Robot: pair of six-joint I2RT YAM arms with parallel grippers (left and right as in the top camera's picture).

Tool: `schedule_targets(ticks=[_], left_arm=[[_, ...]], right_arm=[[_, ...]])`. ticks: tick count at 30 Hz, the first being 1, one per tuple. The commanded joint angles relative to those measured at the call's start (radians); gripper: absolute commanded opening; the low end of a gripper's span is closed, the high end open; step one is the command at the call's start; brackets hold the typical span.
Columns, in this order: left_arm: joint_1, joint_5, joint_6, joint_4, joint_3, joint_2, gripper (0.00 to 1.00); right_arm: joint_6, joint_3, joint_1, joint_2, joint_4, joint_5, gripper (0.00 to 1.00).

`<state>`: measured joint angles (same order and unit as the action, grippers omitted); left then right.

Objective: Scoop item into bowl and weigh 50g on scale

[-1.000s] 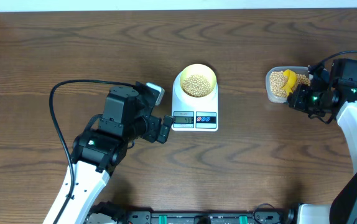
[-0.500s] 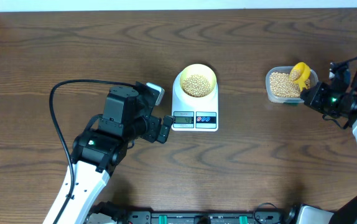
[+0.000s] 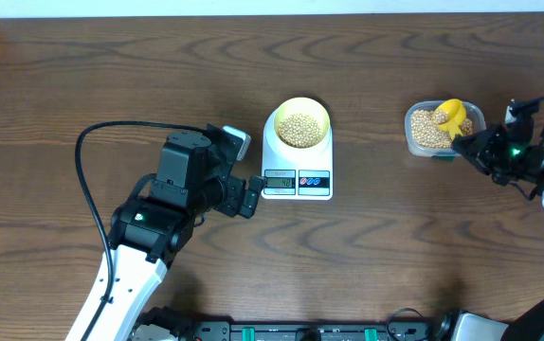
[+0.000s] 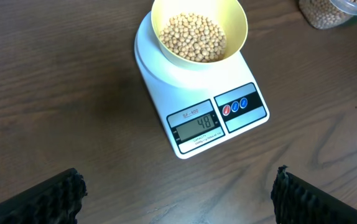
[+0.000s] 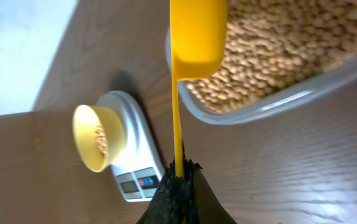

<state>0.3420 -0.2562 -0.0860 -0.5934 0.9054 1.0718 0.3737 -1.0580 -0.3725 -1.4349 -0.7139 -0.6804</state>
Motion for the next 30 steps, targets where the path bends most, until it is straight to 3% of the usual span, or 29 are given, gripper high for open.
schedule_targets(ticks=[1, 7, 21, 30], left_arm=[[-0.005, 0.006, -0.007, 0.005, 0.0, 0.0, 0.98], [-0.005, 0.006, -0.007, 0.005, 0.0, 0.0, 0.98], [-0.005, 0.006, -0.007, 0.005, 0.0, 0.0, 0.98], [-0.005, 0.006, -0.007, 0.005, 0.0, 0.0, 0.98]], right_arm=[[0.034, -0.001, -0.003, 0.01, 0.026, -0.112, 0.01], [0.094, -0.001, 0.061, 0.01, 0.11, -0.232, 0.01], [0.128, -0.001, 0.324, 0.009, 0.34, -0.227, 0.01], [0.127, -0.001, 0.406, -0.004, 0.348, -0.129, 0.01]])
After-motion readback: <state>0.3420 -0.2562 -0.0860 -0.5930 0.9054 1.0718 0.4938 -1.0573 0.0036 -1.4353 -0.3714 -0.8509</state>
